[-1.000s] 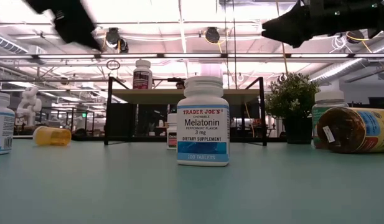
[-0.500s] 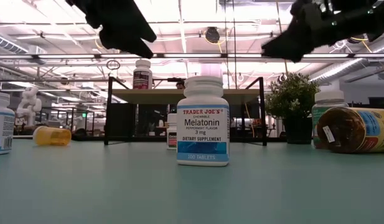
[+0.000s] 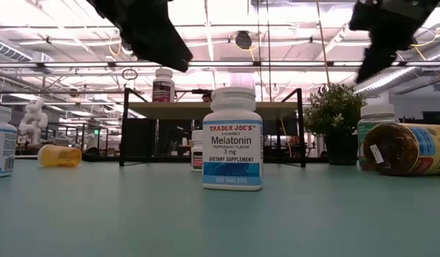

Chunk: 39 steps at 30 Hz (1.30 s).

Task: Pick and place medicine bottles onto shelf by color
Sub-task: Put the white and green pill bottle on the shelf

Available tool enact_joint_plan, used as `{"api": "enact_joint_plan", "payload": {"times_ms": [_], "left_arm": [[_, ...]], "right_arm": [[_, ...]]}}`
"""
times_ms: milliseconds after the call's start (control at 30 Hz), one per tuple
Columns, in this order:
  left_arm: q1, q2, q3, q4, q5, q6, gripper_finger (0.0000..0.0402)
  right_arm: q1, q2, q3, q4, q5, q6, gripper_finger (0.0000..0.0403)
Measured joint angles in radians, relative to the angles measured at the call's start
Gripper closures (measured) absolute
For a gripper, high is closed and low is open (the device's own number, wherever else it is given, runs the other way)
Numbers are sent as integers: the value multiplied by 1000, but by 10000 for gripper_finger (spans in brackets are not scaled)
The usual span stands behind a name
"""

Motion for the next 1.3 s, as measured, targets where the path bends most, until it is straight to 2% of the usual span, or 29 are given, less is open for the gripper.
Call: {"api": "enact_joint_plan", "payload": {"times_ms": [133,267,433,533,667,1000,1300], "left_arm": [[8,9,1,13,0,0,117],[8,12,0,14,0,-16,117],[4,20,0,7,1,-56,117],[3,19,0,3,8,-61,117],[3,19,0,-2,9,-68,117],[1,19,0,-6,11,-93,117],[1,19,0,-8,11,-90,117]], "right_arm": [[0,0,12,-148,0,40,154],[0,7,-25,-183,0,70,130],[0,22,-102,-175,-6,83,101],[0,33,-125,-163,-54,81,89],[0,40,-143,-55,-80,83,79],[-1,89,-208,58,-75,138,90],[0,164,-222,199,-52,127,140]]}}
